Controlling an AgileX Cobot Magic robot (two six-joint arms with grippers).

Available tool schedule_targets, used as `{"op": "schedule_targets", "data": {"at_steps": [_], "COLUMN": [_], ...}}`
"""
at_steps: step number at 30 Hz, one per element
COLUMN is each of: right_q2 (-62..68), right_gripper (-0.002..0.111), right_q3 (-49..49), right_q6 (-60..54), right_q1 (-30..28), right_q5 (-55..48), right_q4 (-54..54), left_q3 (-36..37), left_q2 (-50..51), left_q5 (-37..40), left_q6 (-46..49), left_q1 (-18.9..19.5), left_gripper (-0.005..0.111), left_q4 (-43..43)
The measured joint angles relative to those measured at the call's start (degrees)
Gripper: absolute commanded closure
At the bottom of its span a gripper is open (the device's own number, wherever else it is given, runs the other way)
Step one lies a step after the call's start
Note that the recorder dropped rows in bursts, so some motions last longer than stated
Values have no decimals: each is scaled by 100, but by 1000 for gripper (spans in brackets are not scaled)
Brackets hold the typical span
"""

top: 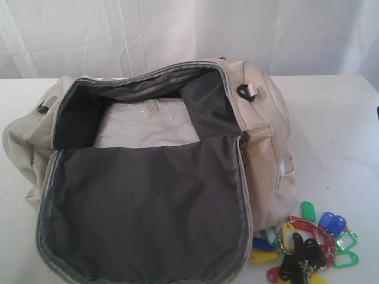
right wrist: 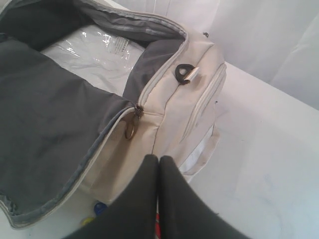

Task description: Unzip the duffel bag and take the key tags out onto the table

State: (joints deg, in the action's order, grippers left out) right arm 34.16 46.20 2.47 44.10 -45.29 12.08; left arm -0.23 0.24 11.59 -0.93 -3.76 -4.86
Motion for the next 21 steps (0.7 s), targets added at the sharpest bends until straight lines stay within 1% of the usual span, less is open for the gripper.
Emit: {"op": "schedule_targets", "data": {"at_steps": [3,5,15,18,21], "right_q2": [-103,-397,-2587,-3031,-3334], "right_gripper": [108,108,108,108,108], "right_q3": [0,0,0,0,8], "right_q6": [0,0,0,0,163], "right_q1": [-39,-246,-1922,-2243,-2423], "right_q5": [0,0,81,296,579], "right_q4": [-13,1,153,153,105], "left_q3": [0,0,0,0,0], "left_q2": [0,0,0,0,0], "left_q5": [0,0,11,11,11], "left_q6": [0,0,0,0,0], "left_q1": [0,0,0,0,0], "left_gripper": [107,107,107,107,107], "left_q4": [0,0,0,0,0]}}
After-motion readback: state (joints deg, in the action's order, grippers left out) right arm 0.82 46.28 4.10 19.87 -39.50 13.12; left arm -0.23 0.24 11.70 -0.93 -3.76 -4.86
